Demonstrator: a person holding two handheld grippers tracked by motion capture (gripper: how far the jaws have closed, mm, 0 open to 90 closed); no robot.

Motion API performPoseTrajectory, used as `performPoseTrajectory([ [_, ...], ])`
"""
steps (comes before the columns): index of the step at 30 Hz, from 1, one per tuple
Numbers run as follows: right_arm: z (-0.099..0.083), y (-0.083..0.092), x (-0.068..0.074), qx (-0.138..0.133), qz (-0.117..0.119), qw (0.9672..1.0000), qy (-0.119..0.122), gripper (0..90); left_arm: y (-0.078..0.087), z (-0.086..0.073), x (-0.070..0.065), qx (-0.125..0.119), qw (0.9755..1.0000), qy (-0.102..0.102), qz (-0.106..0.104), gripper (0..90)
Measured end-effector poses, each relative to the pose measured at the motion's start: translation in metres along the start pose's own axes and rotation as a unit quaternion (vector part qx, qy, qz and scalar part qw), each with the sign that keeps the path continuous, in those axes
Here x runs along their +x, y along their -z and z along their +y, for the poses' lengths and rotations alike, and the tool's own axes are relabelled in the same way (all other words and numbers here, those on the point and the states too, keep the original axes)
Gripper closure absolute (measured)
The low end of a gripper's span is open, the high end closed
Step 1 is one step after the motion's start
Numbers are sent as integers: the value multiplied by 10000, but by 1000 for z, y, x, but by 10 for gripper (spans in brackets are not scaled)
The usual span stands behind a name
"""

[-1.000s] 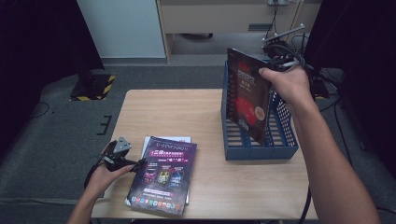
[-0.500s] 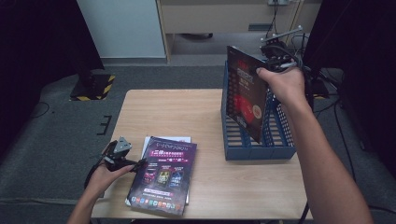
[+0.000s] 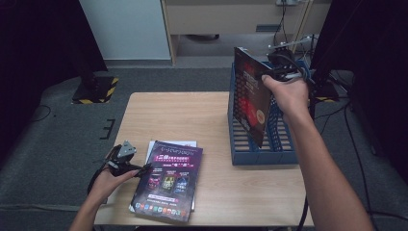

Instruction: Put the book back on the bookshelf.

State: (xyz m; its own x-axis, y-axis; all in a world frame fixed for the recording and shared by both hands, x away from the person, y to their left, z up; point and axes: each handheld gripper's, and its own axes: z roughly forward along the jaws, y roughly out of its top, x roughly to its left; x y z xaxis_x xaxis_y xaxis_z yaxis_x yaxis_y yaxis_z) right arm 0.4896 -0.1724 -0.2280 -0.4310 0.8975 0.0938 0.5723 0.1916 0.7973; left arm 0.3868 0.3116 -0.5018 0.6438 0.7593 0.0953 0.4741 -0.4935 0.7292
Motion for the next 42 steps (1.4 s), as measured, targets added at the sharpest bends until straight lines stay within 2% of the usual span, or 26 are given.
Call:
performPoseTrajectory([
  [7, -5, -1, 3, -133, -13, 9999, -70, 870, -2, 1, -2, -32, 10000, 13, 10, 42],
  [26, -24, -15, 8, -337, -24, 9994, 53, 870, -2, 2, -3, -28, 10000, -37, 18, 45],
  [42, -41, -34, 13, -174, -64, 9998, 117, 864, -2, 2, -4, -17, 10000, -49, 11, 45],
])
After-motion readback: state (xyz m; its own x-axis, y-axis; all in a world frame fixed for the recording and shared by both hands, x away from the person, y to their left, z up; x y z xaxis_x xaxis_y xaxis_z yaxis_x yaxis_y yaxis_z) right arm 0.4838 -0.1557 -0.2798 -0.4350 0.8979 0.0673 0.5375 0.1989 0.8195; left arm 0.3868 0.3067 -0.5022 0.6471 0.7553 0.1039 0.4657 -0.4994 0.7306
